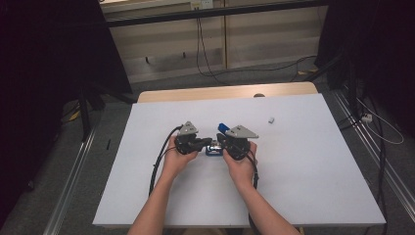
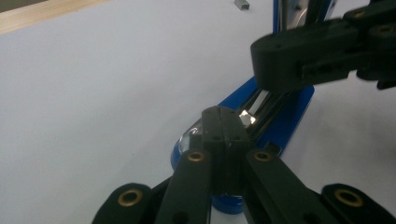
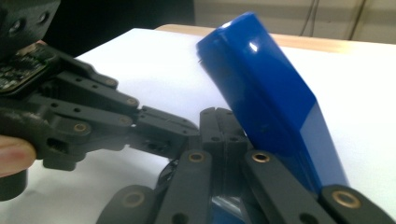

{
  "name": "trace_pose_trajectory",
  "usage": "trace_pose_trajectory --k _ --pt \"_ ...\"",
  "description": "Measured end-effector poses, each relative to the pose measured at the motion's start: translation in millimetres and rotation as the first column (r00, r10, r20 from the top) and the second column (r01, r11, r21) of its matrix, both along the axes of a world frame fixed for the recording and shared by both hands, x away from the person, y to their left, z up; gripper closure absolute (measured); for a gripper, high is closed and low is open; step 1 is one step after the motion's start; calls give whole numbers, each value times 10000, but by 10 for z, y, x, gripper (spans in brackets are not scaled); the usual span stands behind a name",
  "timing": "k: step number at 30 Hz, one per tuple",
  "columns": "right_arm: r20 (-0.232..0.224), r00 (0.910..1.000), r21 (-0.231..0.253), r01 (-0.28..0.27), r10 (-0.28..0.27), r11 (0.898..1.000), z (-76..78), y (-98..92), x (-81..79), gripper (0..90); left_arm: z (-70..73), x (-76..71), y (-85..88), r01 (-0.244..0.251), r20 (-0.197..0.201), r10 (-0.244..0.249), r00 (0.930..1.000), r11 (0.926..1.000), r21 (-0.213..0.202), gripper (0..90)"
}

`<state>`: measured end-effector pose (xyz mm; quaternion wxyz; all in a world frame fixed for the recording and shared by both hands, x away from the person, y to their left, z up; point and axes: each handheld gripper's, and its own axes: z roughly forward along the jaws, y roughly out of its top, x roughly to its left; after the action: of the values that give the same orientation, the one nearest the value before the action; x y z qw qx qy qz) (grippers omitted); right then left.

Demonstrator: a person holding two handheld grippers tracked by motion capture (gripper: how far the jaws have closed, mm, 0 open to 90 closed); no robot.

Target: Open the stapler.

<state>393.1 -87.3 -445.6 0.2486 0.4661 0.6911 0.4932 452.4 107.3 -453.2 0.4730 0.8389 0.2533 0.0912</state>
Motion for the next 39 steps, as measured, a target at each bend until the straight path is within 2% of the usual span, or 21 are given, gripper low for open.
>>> trace_pose_trajectory --k 3,5,11,16,19,21,26,27,39 --pt "34 10000 -264 52 -51 9996 29 -21 -8 900 -5 -9 -1 -40 27 40 10000 10000 -22 900" --pt "66 9998 -210 198 -197 9996 46 -55 -22 900 -7 -15 1 -54 58 54 10000 10000 -11 900" --pt "127 9989 -547 455 -449 9975 85 -119 -53 900 -6 -22 -4 -72 115 72 9999 10000 17 900" --pt "105 9992 -760 405 -398 9963 101 -146 -56 900 -6 -23 -2 -70 118 70 9999 10000 20 900" --pt "42 9991 -679 413 -411 9968 103 -151 -54 900 -9 -25 -2 -88 78 88 9999 10000 -33 900" --pt "68 9984 -801 557 -553 9952 114 -182 -56 900 -11 -24 0 -92 92 92 9999 9999 -49 900" --pt "-17 9986 -642 517 -519 9966 118 -229 -61 900 -11 -24 1 -78 88 79 9999 10000 -40 900" --pt "17 9987 -788 502 -503 9956 120 -222 -65 900 -11 -26 0 -82 92 83 9999 10000 -47 900" --pt "-82 9989 -749 461 -468 9961 126 -233 -60 900 -18 -26 7 -59 51 60 10000 9999 -147 900"
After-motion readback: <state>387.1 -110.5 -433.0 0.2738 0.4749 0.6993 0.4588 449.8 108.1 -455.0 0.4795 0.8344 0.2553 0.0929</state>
